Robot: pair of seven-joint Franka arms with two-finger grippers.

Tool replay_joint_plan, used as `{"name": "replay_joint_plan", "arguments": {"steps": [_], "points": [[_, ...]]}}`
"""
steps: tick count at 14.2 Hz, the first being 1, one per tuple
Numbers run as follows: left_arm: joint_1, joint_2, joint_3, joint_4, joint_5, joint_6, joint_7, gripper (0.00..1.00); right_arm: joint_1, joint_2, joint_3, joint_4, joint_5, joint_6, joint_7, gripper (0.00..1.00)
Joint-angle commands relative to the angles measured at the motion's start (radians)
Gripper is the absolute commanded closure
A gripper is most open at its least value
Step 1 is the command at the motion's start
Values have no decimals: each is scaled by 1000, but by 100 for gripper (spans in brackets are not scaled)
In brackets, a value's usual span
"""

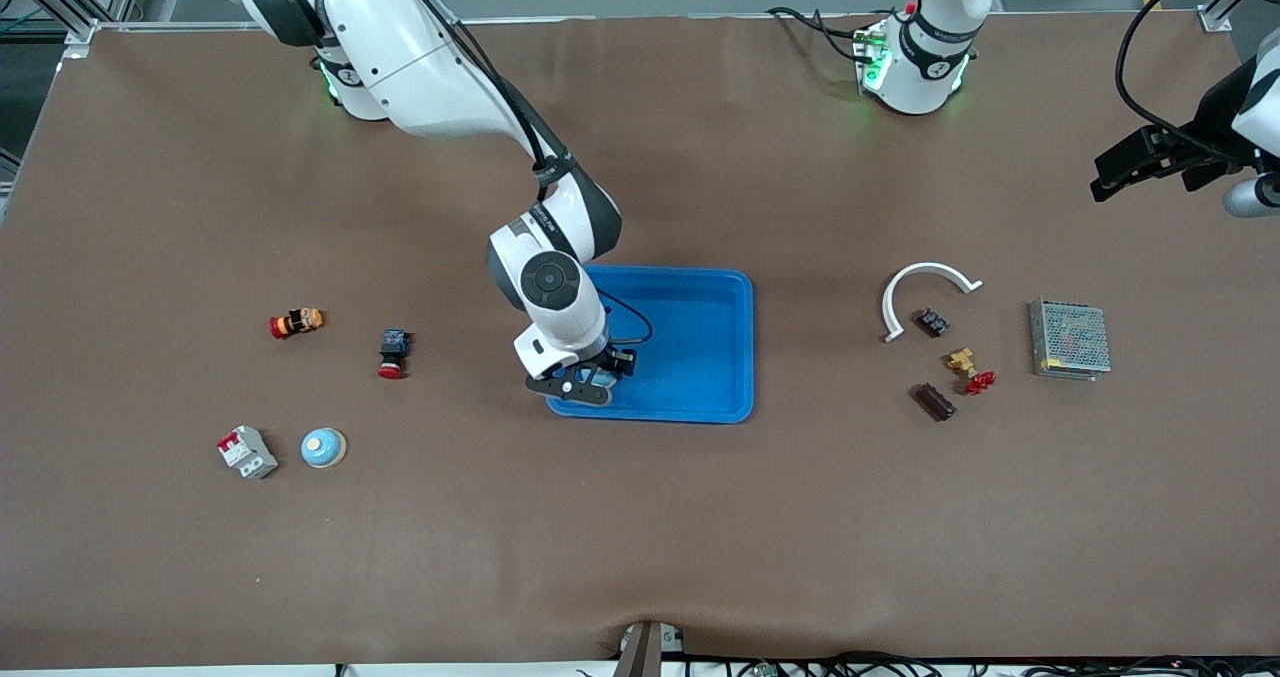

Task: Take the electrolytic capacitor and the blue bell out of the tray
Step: 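Lift the second bell out of the tray with the right gripper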

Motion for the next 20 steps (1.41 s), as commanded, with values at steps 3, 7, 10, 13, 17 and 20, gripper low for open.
{"name": "replay_joint_plan", "arguments": {"steps": [3, 7, 10, 13, 17, 20], "points": [[6, 2, -2, 16, -9, -5, 21, 0, -5, -44, -7, 44, -16, -124, 3, 36], [3, 2, -2, 16, -9, 4, 21, 0, -25, -58, -7, 95, -16, -227, -34, 36], [6, 2, -2, 16, -9, 4, 21, 0, -49, -78, -10, 100, -11, -284, -80, 36], [6, 2, 1, 16, -7, 4, 21, 0, -86, -103, -8, 100, -13, -310, -166, 36], [9, 2, 4, 16, -10, 3, 22, 0, -133, -110, -8, 98, -14, -351, -276, 36], [9, 2, 4, 18, -13, 4, 21, 0, -170, -126, -8, 88, -13, -365, -356, 36]]}}
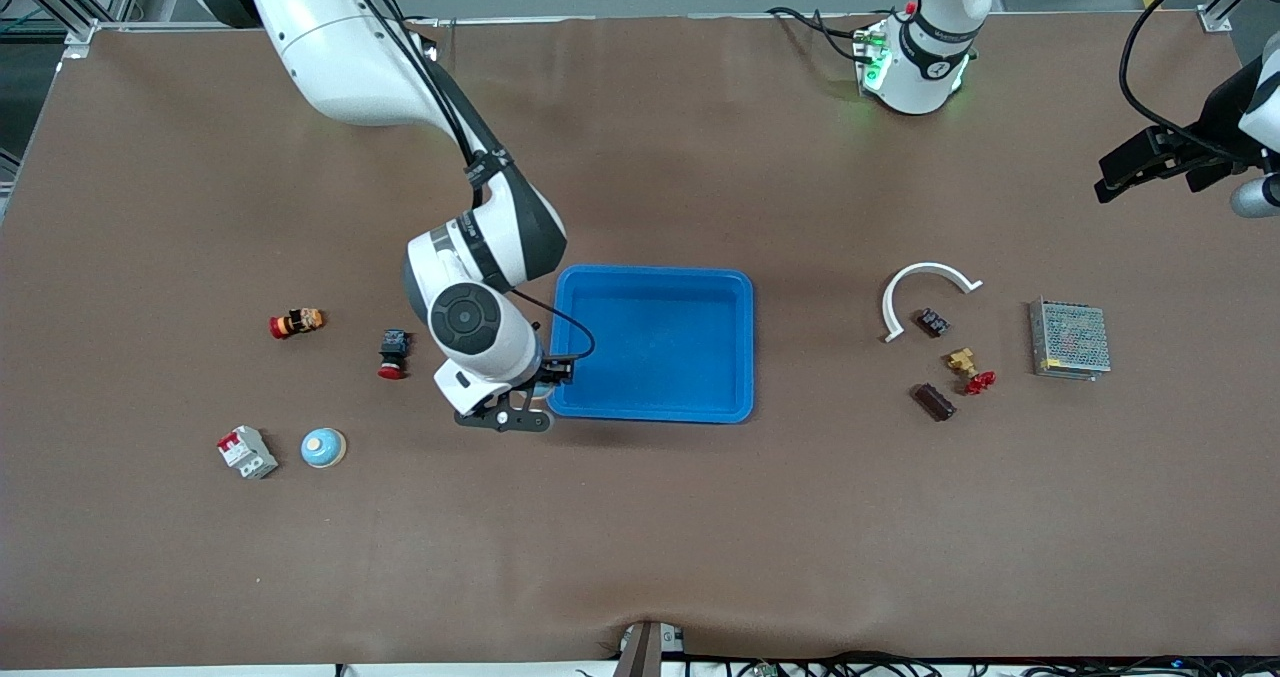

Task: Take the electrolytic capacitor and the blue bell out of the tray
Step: 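Lift the second bell out of the tray with the right gripper, then lower the bell beside the first bell and open the right gripper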

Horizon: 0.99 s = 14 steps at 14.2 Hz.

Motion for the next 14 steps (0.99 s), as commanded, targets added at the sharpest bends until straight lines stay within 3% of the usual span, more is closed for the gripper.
{"name": "replay_joint_plan", "arguments": {"steps": [1, 14], "points": [[7, 3, 0, 16, -15, -1, 21, 0, -36, -33, 13, -22, -12, -23, -65, 36], [8, 5, 2, 16, -15, -1, 22, 0, -186, -33, 13, -60, -14, -6, -438, 35]]}}
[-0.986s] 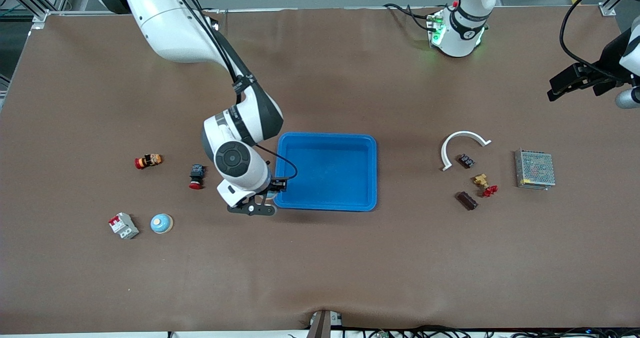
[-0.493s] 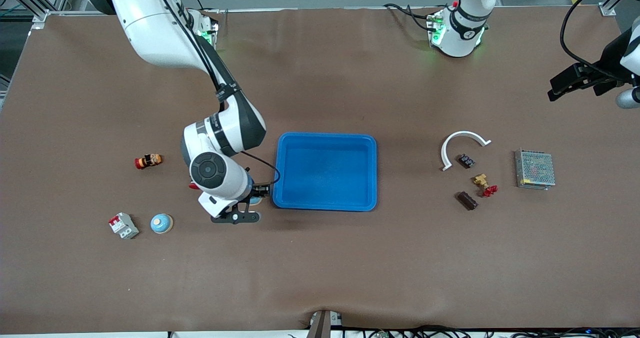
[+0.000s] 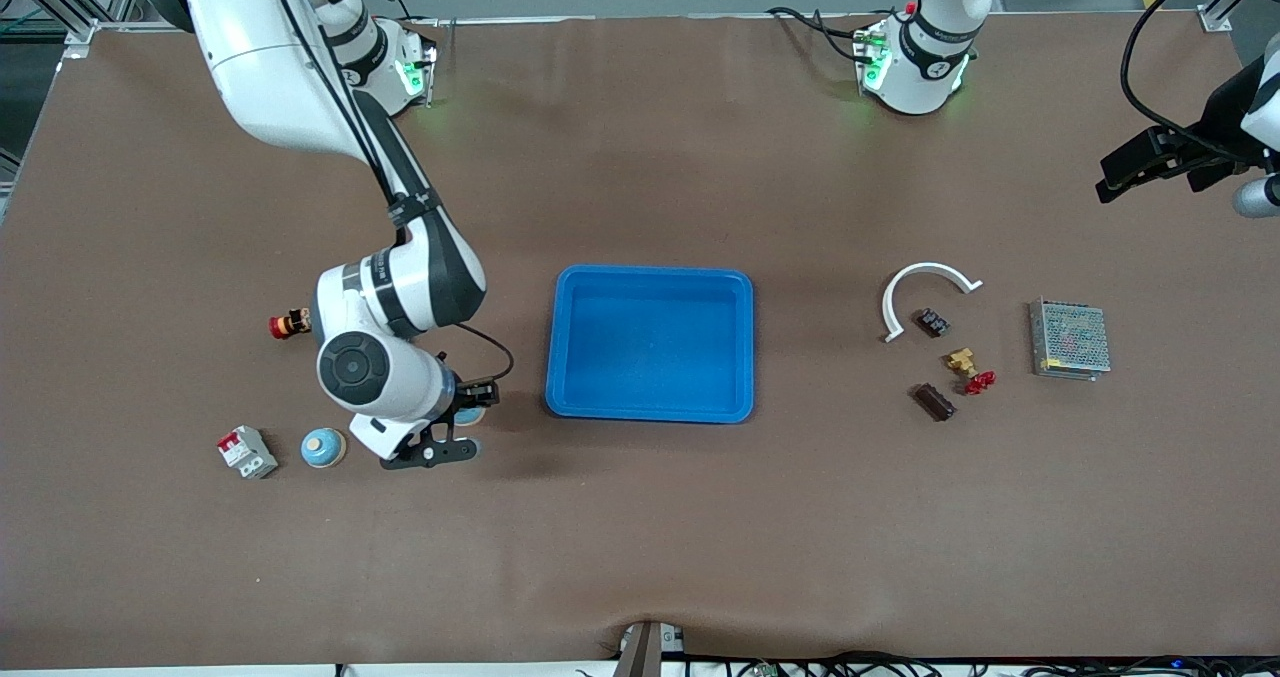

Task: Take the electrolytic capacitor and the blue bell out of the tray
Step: 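Lower the bell beside the first bell and open the right gripper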

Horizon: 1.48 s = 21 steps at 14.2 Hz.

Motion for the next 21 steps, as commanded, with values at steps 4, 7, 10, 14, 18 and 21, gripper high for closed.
{"name": "replay_joint_plan", "arguments": {"steps": [4, 7, 10, 14, 18, 21], "points": [[6, 8, 0, 16, -12, -1, 21, 0, -59, -31, 16, -112, -14, 112, -145, 35], [7, 7, 1, 16, -10, -1, 22, 0, -79, -29, 18, -155, -14, 180, -205, 35], [7, 7, 1, 15, -10, 22, 22, 0, -99, -28, 18, -169, -12, 198, -246, 35], [6, 7, 0, 16, -12, 28, 22, 0, -125, -20, 18, -198, -12, 267, -312, 35], [7, 7, 1, 15, -12, 32, 21, 0, -135, -19, 19, -213, -11, 289, -334, 35], [7, 7, 1, 15, -12, 32, 21, 0, -138, -6, 18, -232, -12, 326, -334, 35]]}}
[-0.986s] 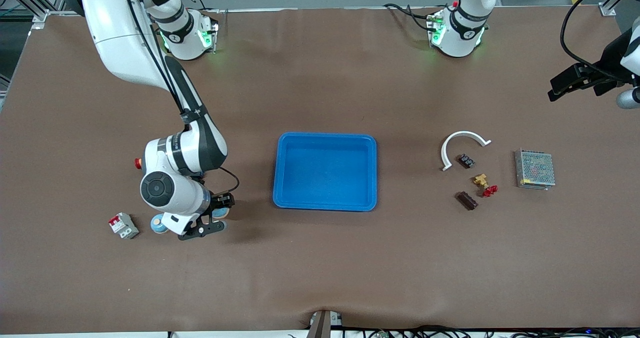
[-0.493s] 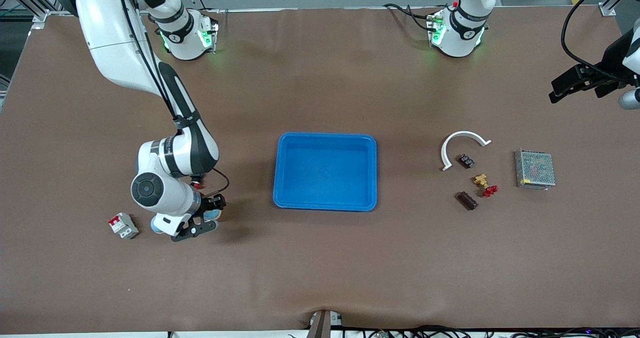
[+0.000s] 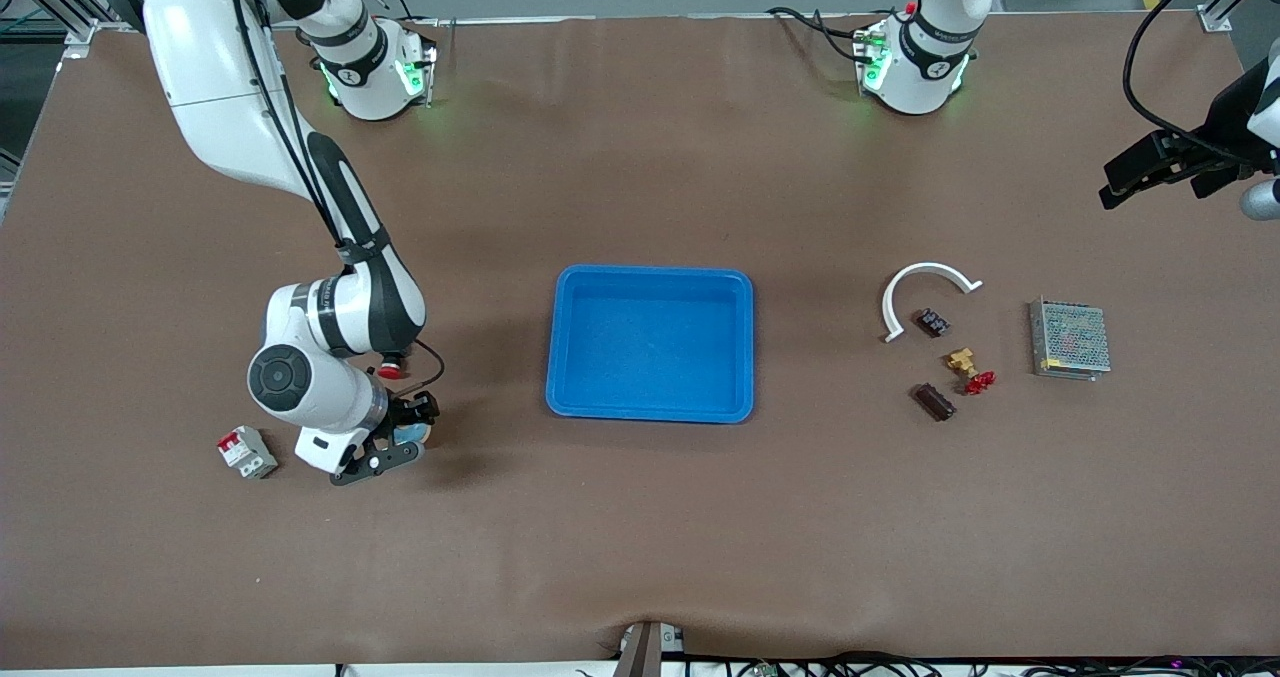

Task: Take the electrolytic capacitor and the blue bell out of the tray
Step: 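Lower the bell beside the first bell and open the right gripper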

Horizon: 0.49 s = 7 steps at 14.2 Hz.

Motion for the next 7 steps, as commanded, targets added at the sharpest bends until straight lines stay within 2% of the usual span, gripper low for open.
{"name": "replay_joint_plan", "arguments": {"steps": [1, 7], "points": [[7, 6, 1, 15, -12, 2, 22, 0, -19, -6, 18, -46, -11, 60, -13, 35], [5, 6, -1, 15, -12, 2, 21, 0, -13, 2, 21, -61, 0, 87, -10, 35]]}}
